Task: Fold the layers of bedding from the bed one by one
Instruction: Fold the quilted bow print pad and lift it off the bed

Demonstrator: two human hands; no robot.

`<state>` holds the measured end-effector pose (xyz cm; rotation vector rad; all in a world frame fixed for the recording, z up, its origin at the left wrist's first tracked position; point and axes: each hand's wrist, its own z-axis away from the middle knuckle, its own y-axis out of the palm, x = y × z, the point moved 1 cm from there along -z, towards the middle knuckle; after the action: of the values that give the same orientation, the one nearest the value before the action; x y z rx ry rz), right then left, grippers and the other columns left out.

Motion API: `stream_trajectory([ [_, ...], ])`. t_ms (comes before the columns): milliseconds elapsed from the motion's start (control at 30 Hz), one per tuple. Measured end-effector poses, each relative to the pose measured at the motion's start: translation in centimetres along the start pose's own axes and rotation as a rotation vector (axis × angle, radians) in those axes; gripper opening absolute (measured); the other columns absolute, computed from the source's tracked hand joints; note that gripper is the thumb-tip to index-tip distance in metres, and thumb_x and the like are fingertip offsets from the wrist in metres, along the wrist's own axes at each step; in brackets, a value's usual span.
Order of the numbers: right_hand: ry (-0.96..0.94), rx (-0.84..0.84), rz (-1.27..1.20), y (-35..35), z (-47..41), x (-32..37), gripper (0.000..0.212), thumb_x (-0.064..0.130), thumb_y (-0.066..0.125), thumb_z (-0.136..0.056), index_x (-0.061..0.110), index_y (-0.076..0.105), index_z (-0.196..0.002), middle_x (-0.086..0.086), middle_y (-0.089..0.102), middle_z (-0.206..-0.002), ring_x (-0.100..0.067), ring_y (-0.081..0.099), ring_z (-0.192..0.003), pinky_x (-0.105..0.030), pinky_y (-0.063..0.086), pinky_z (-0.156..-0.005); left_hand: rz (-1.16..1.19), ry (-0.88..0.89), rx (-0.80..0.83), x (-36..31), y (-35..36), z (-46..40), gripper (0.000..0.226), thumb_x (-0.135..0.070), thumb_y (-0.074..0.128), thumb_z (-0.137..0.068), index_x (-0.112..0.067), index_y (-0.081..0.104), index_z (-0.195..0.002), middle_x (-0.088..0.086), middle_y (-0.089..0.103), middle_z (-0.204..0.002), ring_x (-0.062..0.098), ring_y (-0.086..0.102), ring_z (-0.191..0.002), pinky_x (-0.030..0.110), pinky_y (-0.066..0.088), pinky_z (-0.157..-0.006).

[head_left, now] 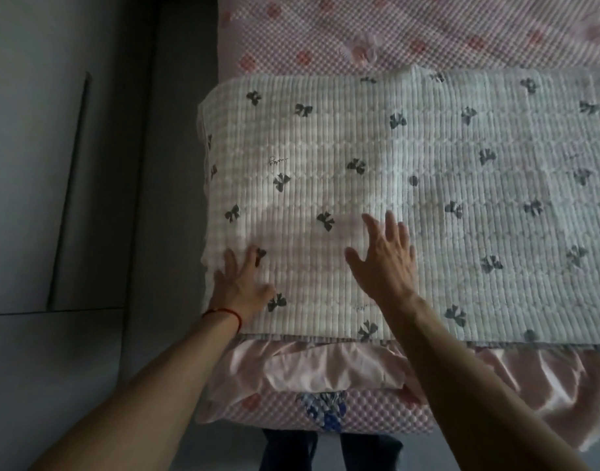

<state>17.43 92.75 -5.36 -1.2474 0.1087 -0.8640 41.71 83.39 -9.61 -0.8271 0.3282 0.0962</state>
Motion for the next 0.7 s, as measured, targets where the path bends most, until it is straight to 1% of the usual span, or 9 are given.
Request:
stream_trajectory([
  [67,0.027,0.035,0.049,-0.2,-2.7,-0.1,0.091,0.062,0.056,-0.094,0.037,0.000,-0.161,-0.010,-0.017,-0.169,-0.042,-0.014,-0.154,-0.070,0.002,-0.117,-0.161,-0.085,0.112,-0.1,0.6,-0.6,0.096,-0.047,0.057,-0.093,-0.043,-0.015,-0.155,0.008,-0.022,-0.165,0.052,0.006,-0.149,0.061,0.028,-0.116],
  [167,0.056,0.138,0.043,0.1,-5.3,0.1,0.114,0.079,0.070,-0.072,0.047,0.000,-0.156,-0.015,-0.011,-0.169,-0.053,-0.006,-0.151,-0.083,0.007,-0.108,-0.367,-0.110,0.215,-0.4,-0.7,-1.6,0.103,-0.055,0.058,-0.091,-0.035,-0.019,-0.156,0.020,-0.017,-0.164,0.051,0.022,-0.146,0.055,0.035,-0.115],
  [300,0.103,0.336,0.036,0.6,-7.5,1.2,0.130,0.070,0.081,-0.065,0.044,-0.009,-0.156,-0.021,-0.026,-0.164,-0.058,-0.018,-0.147,-0.089,0.001,-0.102,-0.595,-0.081,0.420,-4.2,-5.7,-5.0,0.073,-0.054,0.062,-0.086,-0.021,0.040,-0.147,0.011,0.054,-0.135,0.027,0.061,-0.111,0.034,0.053,-0.088],
  [367,0.124,0.357,0.054,0.8,-7.5,1.5,0.130,0.068,0.079,-0.069,0.041,-0.014,-0.156,-0.022,-0.031,-0.162,-0.059,-0.021,-0.146,-0.089,-0.001,-0.102,-0.625,-0.026,0.389,-6.6,-8.4,-6.7,0.037,-0.047,0.066,-0.086,-0.018,0.068,-0.108,0.006,0.068,-0.104,0.022,0.066,-0.090,0.031,0.054,-0.075],
  [433,0.133,0.351,0.044,1.3,-7.8,1.5,0.133,0.065,0.081,-0.069,0.040,-0.017,-0.156,-0.023,-0.035,-0.160,-0.059,-0.023,-0.145,-0.090,-0.002,-0.101,-0.634,0.068,0.189,-9.5,-11.6,-9.7,0.020,-0.036,0.064,-0.088,-0.020,0.069,-0.099,0.013,0.069,-0.106,0.029,0.067,-0.092,0.039,0.058,-0.079],
  [500,0.157,0.357,0.024,1.9,-8.0,1.5,0.136,0.059,0.084,-0.069,0.041,-0.020,-0.155,-0.022,-0.038,-0.158,-0.058,-0.027,-0.143,-0.090,-0.005,-0.100,-0.635,0.180,0.002,-12.4,-14.4,-13.1,0.042,-0.037,0.065,-0.088,-0.024,0.055,-0.128,0.013,0.050,-0.137,0.036,0.054,-0.122,0.050,0.052,-0.095],
  [567,0.181,0.361,0.046,2.3,-8.0,1.5,0.136,0.055,0.084,-0.071,0.041,-0.023,-0.154,-0.021,-0.038,-0.158,-0.058,-0.029,-0.142,-0.091,-0.005,-0.099,-0.644,0.293,-0.029,-15.7,-16.5,-17.0,0.095,-0.048,0.074,-0.082,-0.039,0.015,-0.155,0.012,0.002,-0.163,0.043,0.008,-0.150,0.064,0.029,-0.113],
  [633,0.198,0.351,0.067,2.4,-8.2,1.6,0.134,0.053,0.082,-0.076,0.038,-0.026,-0.154,-0.021,-0.040,-0.157,-0.058,-0.031,-0.141,-0.090,-0.004,-0.100,-0.706,0.377,0.039,-18.3,-17.5,-21.6,0.130,-0.059,0.081,-0.071,-0.050,-0.020,-0.151,0.005,-0.034,-0.161,0.042,-0.028,-0.147,0.074,0.007,-0.114],
  [700,0.176,0.336,0.093,2.5,-7.9,1.6,0.131,0.049,0.079,-0.081,0.036,-0.029,-0.154,-0.020,-0.043,-0.156,-0.057,-0.036,-0.139,-0.089,-0.006,-0.102,-0.768,0.389,0.126,-19.5,-16.8,-24.7,0.147,-0.068,0.084,-0.060,-0.053,-0.039,-0.139,0.004,-0.049,-0.152,0.047,-0.036,-0.142,0.082,0.005,-0.107],
])
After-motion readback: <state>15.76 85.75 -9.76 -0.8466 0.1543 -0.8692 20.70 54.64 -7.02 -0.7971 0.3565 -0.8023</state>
